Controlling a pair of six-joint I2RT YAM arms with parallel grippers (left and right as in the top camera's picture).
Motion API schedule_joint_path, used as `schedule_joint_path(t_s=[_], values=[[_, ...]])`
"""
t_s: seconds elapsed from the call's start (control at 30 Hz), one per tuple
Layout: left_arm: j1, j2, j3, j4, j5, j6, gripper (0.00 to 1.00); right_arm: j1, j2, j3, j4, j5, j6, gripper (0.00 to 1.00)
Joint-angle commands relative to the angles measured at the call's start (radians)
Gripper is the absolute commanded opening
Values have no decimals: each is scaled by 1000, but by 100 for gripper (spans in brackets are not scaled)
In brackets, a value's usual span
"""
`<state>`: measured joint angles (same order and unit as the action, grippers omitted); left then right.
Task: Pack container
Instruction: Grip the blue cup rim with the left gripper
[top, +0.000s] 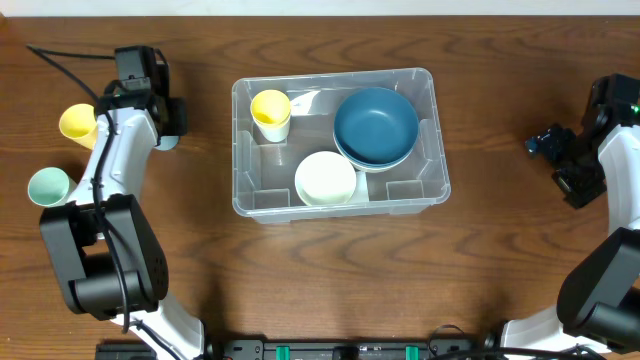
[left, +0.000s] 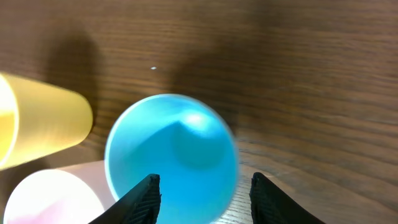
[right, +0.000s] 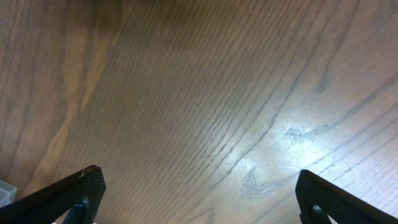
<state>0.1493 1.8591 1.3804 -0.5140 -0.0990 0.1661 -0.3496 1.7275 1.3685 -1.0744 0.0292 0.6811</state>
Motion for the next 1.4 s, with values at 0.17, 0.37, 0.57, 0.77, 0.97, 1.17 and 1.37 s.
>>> schedule_joint_path(t_s=[0.17,0.37,0.57,0.77,0.97,1.17,1.37], values=[[-30,0,-2,3,30,66,48,-3,-1,3,1,4,14,99],[-42,11,-11,3,43,61,47,-3,-1,4,1,4,14,99],[-41,23,-16,8,35,58,47,-3,-1,4,1,4,14,99],[-17,45,-17,9,27,39,47,-3,-1,4,1,4,14,99],[6,69,-17,-1,28,38,46,-3,-1,4,1,4,14,99],[6,69,-17,3,27,-11,19,-3,-1,3,1,4,14,99],[6,67,-16,-1,28,-79,6,-3,-1,4,1,4,14,99]])
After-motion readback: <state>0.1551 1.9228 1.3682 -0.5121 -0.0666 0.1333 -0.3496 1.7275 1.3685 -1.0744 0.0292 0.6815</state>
